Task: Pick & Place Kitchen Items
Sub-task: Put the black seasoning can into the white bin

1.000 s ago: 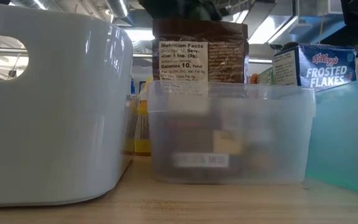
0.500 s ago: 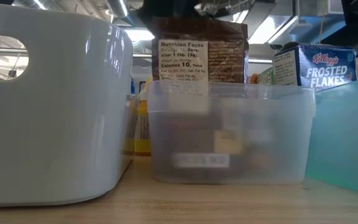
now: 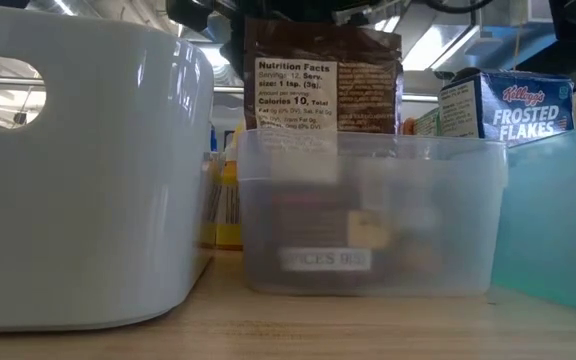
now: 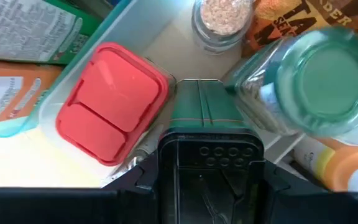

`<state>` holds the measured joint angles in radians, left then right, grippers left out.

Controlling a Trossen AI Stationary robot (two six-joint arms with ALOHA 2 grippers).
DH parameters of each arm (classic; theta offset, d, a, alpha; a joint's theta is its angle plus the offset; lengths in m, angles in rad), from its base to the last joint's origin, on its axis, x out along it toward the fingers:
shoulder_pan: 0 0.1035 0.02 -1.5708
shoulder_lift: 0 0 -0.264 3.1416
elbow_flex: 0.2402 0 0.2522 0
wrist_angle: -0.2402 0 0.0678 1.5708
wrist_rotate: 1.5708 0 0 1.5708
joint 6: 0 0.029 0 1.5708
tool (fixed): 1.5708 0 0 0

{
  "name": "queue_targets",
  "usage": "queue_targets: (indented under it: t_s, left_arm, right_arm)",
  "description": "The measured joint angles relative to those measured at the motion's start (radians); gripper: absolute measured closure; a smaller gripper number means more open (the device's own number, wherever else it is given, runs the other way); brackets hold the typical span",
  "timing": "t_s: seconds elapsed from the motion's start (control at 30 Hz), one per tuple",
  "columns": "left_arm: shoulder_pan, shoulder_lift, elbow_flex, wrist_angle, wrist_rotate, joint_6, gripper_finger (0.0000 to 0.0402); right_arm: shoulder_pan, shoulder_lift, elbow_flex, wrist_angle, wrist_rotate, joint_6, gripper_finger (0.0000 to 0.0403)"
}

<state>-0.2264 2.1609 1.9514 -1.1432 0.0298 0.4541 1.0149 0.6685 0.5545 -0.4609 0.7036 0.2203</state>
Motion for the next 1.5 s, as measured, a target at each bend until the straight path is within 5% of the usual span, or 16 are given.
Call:
queue_targets:
  t_s: [0.73, 1.13, 1.5]
  left_arm:
    - [0.019, 0.000, 0.000, 0.049, 0.003, -0.100, 0.0262]
    - [-0.010, 0.000, 0.000, 0.044, -0.007, 0.010, 0.0259]
    - [0.016, 0.000, 0.000, 0.049, 0.024, -0.100, 0.0259]
  right_arm:
    - [0.000, 0.000, 0.000, -0.007, 0.000, 0.000, 0.0128]
    - [0.000, 0.000, 0.000, -0.014, 0.000, 0.000, 0.0128]
    - [0.000, 0.027, 0.000, -0.014, -0.003, 0.000, 0.0128]
